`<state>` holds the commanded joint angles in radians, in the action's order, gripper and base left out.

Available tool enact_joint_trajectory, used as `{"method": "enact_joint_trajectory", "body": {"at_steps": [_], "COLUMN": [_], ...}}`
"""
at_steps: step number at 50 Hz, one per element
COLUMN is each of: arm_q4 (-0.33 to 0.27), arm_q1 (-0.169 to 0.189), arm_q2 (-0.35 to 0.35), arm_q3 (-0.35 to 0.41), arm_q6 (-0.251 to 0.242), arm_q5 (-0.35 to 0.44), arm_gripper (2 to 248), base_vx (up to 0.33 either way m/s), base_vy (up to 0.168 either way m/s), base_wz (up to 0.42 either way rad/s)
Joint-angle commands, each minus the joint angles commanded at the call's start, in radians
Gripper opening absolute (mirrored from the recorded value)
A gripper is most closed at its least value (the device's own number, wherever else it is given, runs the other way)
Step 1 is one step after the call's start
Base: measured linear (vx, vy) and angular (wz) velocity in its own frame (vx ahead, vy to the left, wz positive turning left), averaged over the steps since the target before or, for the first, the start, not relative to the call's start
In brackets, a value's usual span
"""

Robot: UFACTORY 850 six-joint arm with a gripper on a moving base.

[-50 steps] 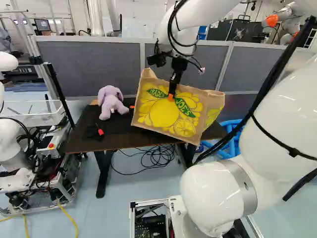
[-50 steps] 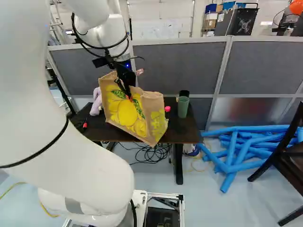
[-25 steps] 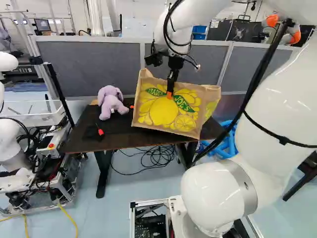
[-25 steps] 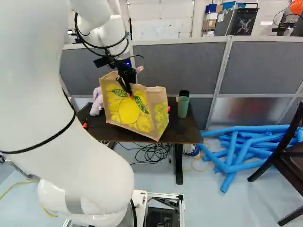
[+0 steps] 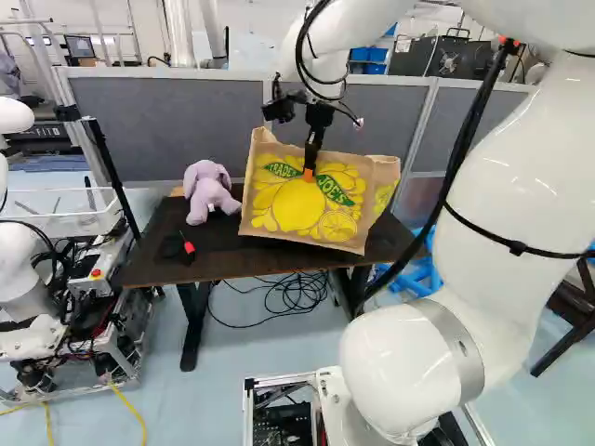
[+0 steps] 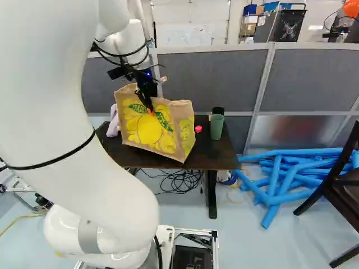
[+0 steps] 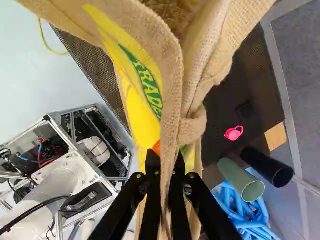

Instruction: Pick up the bag on the ground and place it on the table

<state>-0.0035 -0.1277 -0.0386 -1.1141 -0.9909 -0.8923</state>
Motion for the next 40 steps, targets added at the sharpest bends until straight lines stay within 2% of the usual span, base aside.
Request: {"method": "enact_joint_trajectory", "body": {"at_steps": [23,29,40], "arm_q4": [0.0,0.0,0.0], "arm_q1": [0.002,0.004,0.006], "arm_q2": [-0.029,-0.046,-0.081], "arm_q3": [-0.031,-0.048,-0.075], "arm_q6": [-0.237,-0.262,-0.27], "arm_q5": [-0.009,-0.013,-0.014], "arm_gripper": [22,22,22], "base_vx": [0.0,0.0,0.0], "base_vy": [0.0,0.0,0.0], "base_wz": [0.0,0.0,0.0]}}
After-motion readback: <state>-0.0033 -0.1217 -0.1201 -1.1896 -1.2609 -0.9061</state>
